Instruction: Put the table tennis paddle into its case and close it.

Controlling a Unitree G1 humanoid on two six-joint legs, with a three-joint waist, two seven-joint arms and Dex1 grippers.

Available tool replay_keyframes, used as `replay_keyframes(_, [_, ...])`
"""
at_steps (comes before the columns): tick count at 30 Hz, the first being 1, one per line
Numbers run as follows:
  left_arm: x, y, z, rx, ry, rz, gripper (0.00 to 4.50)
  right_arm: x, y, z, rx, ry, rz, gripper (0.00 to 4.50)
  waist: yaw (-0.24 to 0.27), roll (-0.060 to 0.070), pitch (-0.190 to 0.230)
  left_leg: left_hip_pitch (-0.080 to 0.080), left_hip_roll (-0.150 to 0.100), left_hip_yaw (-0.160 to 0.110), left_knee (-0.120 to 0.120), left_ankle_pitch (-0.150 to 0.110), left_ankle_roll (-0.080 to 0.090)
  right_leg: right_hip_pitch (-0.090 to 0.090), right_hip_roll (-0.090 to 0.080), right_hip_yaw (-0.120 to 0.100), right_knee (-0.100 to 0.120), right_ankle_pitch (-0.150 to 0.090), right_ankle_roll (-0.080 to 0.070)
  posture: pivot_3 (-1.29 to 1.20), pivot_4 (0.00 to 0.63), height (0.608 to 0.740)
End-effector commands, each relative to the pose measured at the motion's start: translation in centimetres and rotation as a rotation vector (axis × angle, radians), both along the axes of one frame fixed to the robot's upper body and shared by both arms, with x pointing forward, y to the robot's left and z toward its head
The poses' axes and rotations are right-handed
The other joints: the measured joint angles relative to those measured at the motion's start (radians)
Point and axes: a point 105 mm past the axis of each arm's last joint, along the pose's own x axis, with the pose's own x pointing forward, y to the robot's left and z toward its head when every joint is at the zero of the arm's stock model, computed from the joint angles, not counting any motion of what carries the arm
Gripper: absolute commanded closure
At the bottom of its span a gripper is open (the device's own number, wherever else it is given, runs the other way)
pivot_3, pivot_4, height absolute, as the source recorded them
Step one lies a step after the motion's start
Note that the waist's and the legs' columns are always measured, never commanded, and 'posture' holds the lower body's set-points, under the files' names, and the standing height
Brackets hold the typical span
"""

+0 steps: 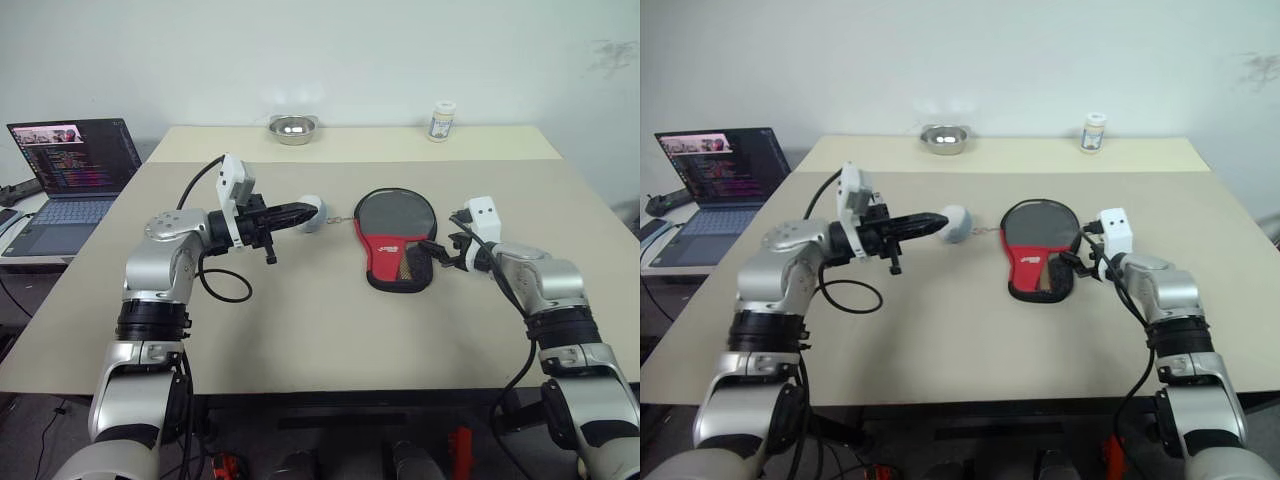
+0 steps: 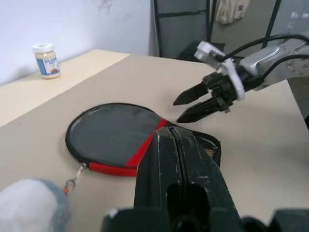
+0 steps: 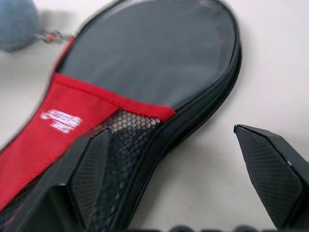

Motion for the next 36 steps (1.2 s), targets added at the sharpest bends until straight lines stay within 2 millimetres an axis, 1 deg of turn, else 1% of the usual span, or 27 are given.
replay_keyframes(1, [-0.6, -0.1, 1.3, -0.009, -0.059, 0.004, 4.48, 0.9, 0.3, 1.0, -0.024, -0.049, 0.026, 0.0, -0.003, 0.0, 0.0, 0.0, 0.0, 0.0, 0.0, 0.0, 0.0, 0.0, 0.0, 0.0, 0.0, 0.0, 0.0, 0.0, 0.15, 0.74])
replay_keyframes(5, [-0.6, 0.0, 1.0, -0.004, -0.057, 0.008, 4.48, 1.5, 0.5, 0.3, -0.052, -0.034, 0.027, 0.0, -0.008, 0.0, 0.0, 0.0, 0.0, 0.001, 0.0, 0.0, 0.0, 0.0, 0.0, 0.0, 0.0, 0.0, 0.0, 0.0, 0.15, 0.74])
replay_keyframes(9, [-0.5, 0.1, 0.6, 0.01, -0.059, 0.012, 4.48, 1.7, 1.2, -0.7, -0.07, -0.003, 0.059, 0.0, -0.017, 0.0, 0.0, 0.0, 0.0, 0.001, 0.0, 0.0, 0.0, 0.0, 0.0, 0.0, 0.0, 0.0, 0.0, 0.0, 0.15, 0.74])
replay_keyframes(10, [-0.5, 0.1, 0.5, 0.01, -0.06, 0.013, 4.5, 1.7, 1.4, -0.9, -0.073, 0.006, 0.069, 0.19, -0.018, 0.0, 0.0, 0.0, 0.0, 0.001, 0.0, 0.0, 0.0, 0.0, 0.0, 0.0, 0.0, 0.0, 0.0, 0.0, 0.15, 0.74])
replay_keyframes(12, [-0.4, 0.1, 0.4, 0.013, -0.061, 0.013, 4.5, 1.7, 1.9, -1.4, -0.087, 0.028, 0.089, 0.63, -0.019, 0.0, 0.0, 0.0, 0.0, 0.001, 0.0, 0.0, 0.0, 0.0, 0.0, 0.001, 0.0, 0.0, 0.0, 0.0, 0.15, 0.74])
replay_keyframes(13, [-0.5, 0.1, 0.3, 0.014, -0.061, 0.012, 4.5, 1.8, 2.0, -1.6, -0.09, 0.038, 0.095, 0.92, -0.021, 0.0, 0.0, 0.0, 0.0, 0.001, 0.0, 0.0, 0.0, 0.0, 0.0, 0.001, 0.0, 0.0, 0.0, 0.0, 0.15, 0.74])
replay_keyframes(16, [-0.5, 0.1, 0.0, 0.024, -0.062, 0.015, 4.5, 1.8, 2.2, -2.3, -0.097, 0.068, 0.104, 1.9, -0.023, 0.001, 0.0, 0.002, 0.0, 0.002, 0.0, 0.0, 0.0, 0.0, 0.0, 0.001, 0.001, 0.0, 0.0, 0.0, 0.15, 0.74])
replay_keyframes(17, [-0.5, 0.2, -0.1, 0.028, -0.062, 0.018, 4.5, 1.8, 2.3, -2.5, -0.104, 0.075, 0.109, 2.3, -0.023, 0.0, 0.0, 0.002, 0.0, 0.002, 0.0, 0.0, 0.0, 0.001, 0.0, 0.001, 0.001, 0.0, 0.0, 0.0, 0.15, 0.74])
replay_keyframes(20, [-0.6, 0.7, -0.6, 0.046, -0.049, 0.032, 4.5, 1.7, 2.8, -3.2, -0.114, 0.101, 0.126, 3.3, -0.023, 0.0, -0.001, 0.007, 0.0, 0.001, 0.0, 0.0, 0.0, 0.006, 0.0, 0.001, 0.001, 0.0, 0.0, 0.0, 0.15, 0.74])
replay_keyframes(24, [-1.0, 1.6, -1.5, 0.071, -0.02, 0.038, 4.5, 1.7, 3.8, -3.6, -0.078, 0.134, 0.147, 4.4, -0.024, 0.001, -0.001, 0.012, 0.001, 0.002, -0.001, -0.001, 0.002, 0.009, 0.001, 0.002, 0.002, 0.0, -0.001, 0.0, 0.15, 0.74])
replay_keyframes(25, [-1.3, 1.9, -1.9, 0.089, -0.006, 0.031, 4.5, 1.6, 4.6, -3.4, -0.05, 0.139, 0.168, 4.48, -0.025, 0.001, -0.001, 0.014, 0.001, 0.002, -0.001, -0.001, 0.002, 0.01, 0.001, 0.002, 0.002, 0.001, -0.001, 0.0, 0.15, 0.74])
replay_keyframes(27, [-1.8, 2.5, -2.4, 0.115, 0.016, 0.026, 4.5, 1.5, 5.8, -2.8, -0.005, 0.138, 0.21, 4.48, -0.031, 0.001, -0.001, 0.015, 0.001, 0.002, -0.002, -0.002, 0.003, 0.01, 0.001, 0.003, 0.002, 0.001, -0.001, 0.0, 0.15, 0.74])
replay_keyframes(29, [-2.8, 3.1, -3.0, 0.144, 0.042, -0.002, 4.5, 1.0, 7.8, -1.5, 0.046, 0.125, 0.288, 4.48, -0.038, 0.001, -0.001, 0.015, 0.002, 0.002, -0.002, -0.002, 0.003, 0.01, 0.001, 0.003, 0.002, 0.001, -0.001, 0.0, 0.15, 0.74])
replay_keyframes(30, [-3.2, 3.3, -3.1, 0.151, 0.05, -0.013, 4.5, 0.8, 8.4, -1.2, 0.057, 0.121, 0.312, 4.48, -0.043, 0.001, -0.001, 0.014, 0.002, 0.003, -0.002, -0.002, 0.003, 0.009, 0.001, 0.003, 0.002, 0.001, -0.001, 0.0, 0.15, 0.74])
replay_keyframes(34, [-5.0, 3.6, -3.8, 0.186, 0.1, -0.069, 4.5, -0.7, 11.2, 0.0, 0.114, 0.11, 0.408, 4.48, -0.057, 0.001, -0.001, 0.013, 0.003, 0.004, -0.003, -0.003, 0.003, 0.006, 0.001, 0.004, 0.001, 0.001, -0.001, 0.0, 0.15, 0.74])
replay_keyframes(36, [-5.6, 3.6, -4.1, 0.202, 0.115, -0.087, 4.5, -1.5, 12.1, 0.2, 0.119, 0.104, 0.438, 4.48, -0.058, 0.001, -0.001, 0.012, 0.006, 0.004, -0.003, -0.003, 0.002, 0.006, 0.001, 0.004, 0.001, 0.001, -0.001, 0.0, 0.15, 0.74])
